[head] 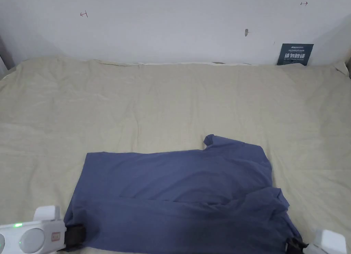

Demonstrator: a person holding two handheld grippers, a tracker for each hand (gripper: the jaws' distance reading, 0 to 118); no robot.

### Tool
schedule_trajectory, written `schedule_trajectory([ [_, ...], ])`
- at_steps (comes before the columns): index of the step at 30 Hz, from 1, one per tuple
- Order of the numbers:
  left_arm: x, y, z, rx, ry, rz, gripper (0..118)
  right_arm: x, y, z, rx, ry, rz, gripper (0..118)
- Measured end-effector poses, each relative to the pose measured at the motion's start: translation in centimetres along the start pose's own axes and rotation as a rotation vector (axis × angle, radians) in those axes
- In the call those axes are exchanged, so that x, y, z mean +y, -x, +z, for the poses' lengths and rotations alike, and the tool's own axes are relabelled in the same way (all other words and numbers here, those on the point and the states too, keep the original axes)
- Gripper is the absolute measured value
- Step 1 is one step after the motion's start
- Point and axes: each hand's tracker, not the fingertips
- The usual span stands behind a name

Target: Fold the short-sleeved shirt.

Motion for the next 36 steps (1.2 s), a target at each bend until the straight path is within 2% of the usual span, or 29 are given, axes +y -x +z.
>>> schedule_trajectory([
  [1,0.6,-0.2,1.1,-0.030,-0.050,0.022,112,1.0,0.5,0.8,0.005,-0.041,0.018,68],
  [2,1.5,-0.8,2.5,-0.052,-0.129,0.035,117,2.1,1.0,1.6,0.011,-0.084,0.036,90],
  [3,2.5,-1.5,4.0,-0.063,-0.199,0.032,115,3.5,1.7,2.6,0.015,-0.140,0.054,111],
  [4,3.3,-2.1,5.2,-0.067,-0.247,0.025,115,4.5,2.4,3.6,0.023,-0.199,0.070,114],
  [8,6.4,-5.6,11.7,-0.083,-0.511,-0.018,115,8.8,5.7,7.7,0.054,-0.402,0.151,112],
  [11,7.8,-7.3,14.0,-0.063,-0.695,-0.048,115,11.0,7.9,10.2,0.068,-0.536,0.195,112],
  [14,8.9,-8.6,14.9,-0.056,-0.835,-0.083,112,12.3,9.9,11.9,0.060,-0.651,0.249,103],
  [16,9.2,-9.4,15.4,-0.051,-0.892,-0.110,91,12.9,11.0,12.5,0.026,-0.700,0.276,80],
  [17,9.2,-10.1,16.0,-0.044,-0.913,-0.122,74,13.0,11.5,12.7,0.015,-0.722,0.283,66],
  [18,9.2,-10.5,16.0,-0.043,-0.918,-0.135,38,13.1,11.9,12.9,0.014,-0.738,0.287,39],
  [19,9.2,-10.7,16.0,-0.047,-0.918,-0.141,9,13.1,12.0,12.9,0.017,-0.747,0.290,17],
  [20,9.3,-10.9,15.8,-0.055,-0.908,-0.153,1,13.2,12.3,12.9,0.015,-0.753,0.290,2],
  [24,9.7,-11.8,14.9,-0.111,-0.839,-0.152,0,13.5,12.5,12.6,0.049,-0.757,0.288,1],
  [30,11.8,-11.4,12.2,-0.090,-0.742,-0.165,0,14.5,12.5,11.1,0.055,-0.739,0.284,1],
  [36,17.0,-9.5,5.8,-0.098,-0.498,-0.260,0,16.1,12.4,9.3,0.047,-0.710,0.295,1],
])
